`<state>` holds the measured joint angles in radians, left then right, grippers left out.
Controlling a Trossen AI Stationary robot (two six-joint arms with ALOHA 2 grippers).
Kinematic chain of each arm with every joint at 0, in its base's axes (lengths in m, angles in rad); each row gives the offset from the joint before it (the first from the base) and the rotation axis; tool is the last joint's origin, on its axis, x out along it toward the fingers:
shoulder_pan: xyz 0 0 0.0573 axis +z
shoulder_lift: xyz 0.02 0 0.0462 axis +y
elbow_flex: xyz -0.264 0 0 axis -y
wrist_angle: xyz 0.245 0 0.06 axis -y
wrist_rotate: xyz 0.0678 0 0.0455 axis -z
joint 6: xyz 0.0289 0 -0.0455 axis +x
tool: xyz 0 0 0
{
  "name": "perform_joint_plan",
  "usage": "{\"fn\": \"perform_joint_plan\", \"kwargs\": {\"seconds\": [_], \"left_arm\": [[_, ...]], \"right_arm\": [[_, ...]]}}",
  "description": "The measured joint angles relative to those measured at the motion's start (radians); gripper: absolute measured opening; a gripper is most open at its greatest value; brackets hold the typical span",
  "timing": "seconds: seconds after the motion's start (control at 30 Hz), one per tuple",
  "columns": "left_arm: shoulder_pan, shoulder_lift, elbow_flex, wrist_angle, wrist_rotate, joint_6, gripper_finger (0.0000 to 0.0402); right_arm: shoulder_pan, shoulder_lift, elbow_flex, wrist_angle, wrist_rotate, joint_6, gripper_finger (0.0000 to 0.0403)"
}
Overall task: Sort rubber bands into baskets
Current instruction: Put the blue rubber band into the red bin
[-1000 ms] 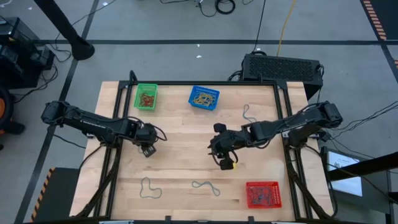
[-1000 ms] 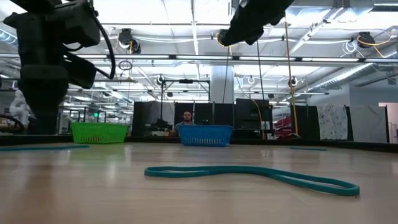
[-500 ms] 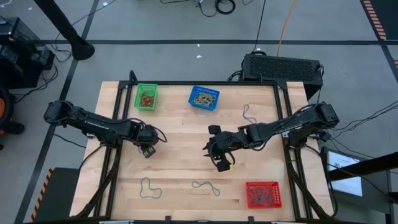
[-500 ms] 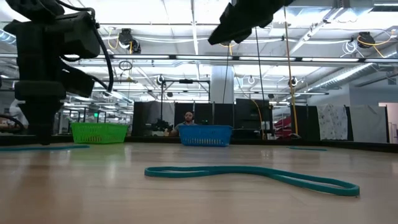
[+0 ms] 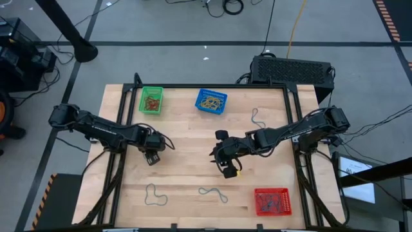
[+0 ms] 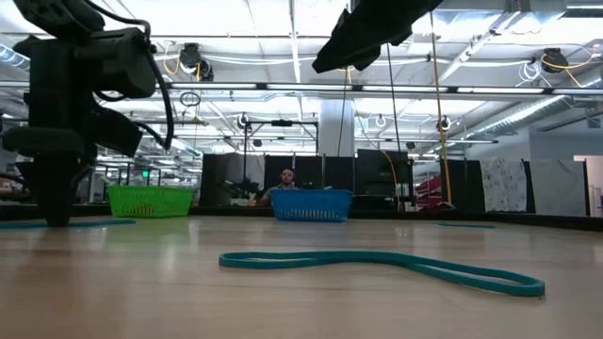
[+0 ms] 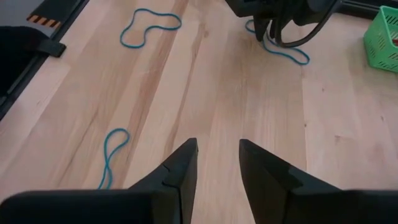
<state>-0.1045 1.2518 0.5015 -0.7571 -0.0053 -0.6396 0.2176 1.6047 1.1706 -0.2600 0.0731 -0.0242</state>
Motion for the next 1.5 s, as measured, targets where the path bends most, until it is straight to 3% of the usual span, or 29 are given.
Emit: {"fn": "perform_joint_plan", "kwargs": {"seconds": [0.2, 0.5, 0.9, 1.3, 1.5], "left_arm": [[0.000, 0.012, 0.001, 0.000, 0.014, 0.026, 0.0114], [-0.003, 0.012, 0.000, 0.017, 0.014, 0.108, 0.0007], [-0.074, -0.078, 0.069, 0.108, -0.081, 0.188, 0.0003], [-0.145, -0.120, 0.086, 0.548, -0.053, 0.316, 0.0002], [-0.154, -0.120, 0.087, 0.701, -0.041, 0.366, 0.0002]], "right_arm": [[0.000, 0.000, 0.000, 0.001, 0.000, 0.004, 0.0111], [0.001, 0.000, 0.000, -0.001, 0.000, 0.005, 0.0111], [0.026, 0.002, 0.000, 0.024, 0.003, -0.015, 0.0111], [0.024, 0.115, 0.000, 0.346, 0.000, -0.192, 0.0111], [0.000, 0.194, 0.000, 0.515, 0.005, -0.183, 0.0111]]}}
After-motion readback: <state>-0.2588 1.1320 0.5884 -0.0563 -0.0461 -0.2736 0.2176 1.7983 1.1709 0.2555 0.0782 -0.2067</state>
